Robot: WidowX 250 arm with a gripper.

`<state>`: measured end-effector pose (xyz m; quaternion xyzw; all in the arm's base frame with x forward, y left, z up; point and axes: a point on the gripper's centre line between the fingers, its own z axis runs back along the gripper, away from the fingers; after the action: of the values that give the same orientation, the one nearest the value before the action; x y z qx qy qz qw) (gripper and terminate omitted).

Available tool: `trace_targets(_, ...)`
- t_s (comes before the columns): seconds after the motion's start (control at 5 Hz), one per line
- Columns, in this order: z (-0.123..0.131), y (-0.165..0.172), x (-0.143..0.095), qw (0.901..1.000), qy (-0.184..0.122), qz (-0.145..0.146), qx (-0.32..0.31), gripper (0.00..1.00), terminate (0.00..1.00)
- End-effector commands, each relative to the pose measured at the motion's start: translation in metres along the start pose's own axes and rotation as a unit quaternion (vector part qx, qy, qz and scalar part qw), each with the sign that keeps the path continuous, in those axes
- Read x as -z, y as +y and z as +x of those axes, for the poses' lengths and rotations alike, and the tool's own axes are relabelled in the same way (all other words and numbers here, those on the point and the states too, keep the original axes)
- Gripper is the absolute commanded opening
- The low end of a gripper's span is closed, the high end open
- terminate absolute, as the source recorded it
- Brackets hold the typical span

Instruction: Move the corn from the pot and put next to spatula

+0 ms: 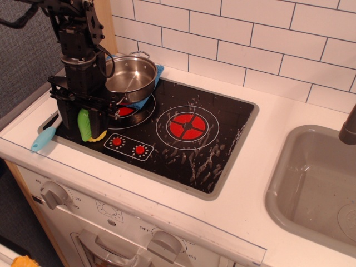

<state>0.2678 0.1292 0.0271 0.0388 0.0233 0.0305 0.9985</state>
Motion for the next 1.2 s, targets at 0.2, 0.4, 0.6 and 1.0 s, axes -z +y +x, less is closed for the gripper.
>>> trace_targets(0.2,-0.004,0.001,-0.051,0.9980,-0.062,0.007,0.009,1.00,0.00)
trace_targets(0.4,-0.009,0.001,-0.070,0.9962,-0.086,0.004,0.009,1.00,0.00)
trace_targets(0.6,-0.009,0.003,-0.071,0.9966,-0.076,0.010,0.029,1.00,0.00)
trace_targets(1.0,-0.009,0.003,-0.071,0.9966,-0.076,0.010,0.029,1.00,0.00)
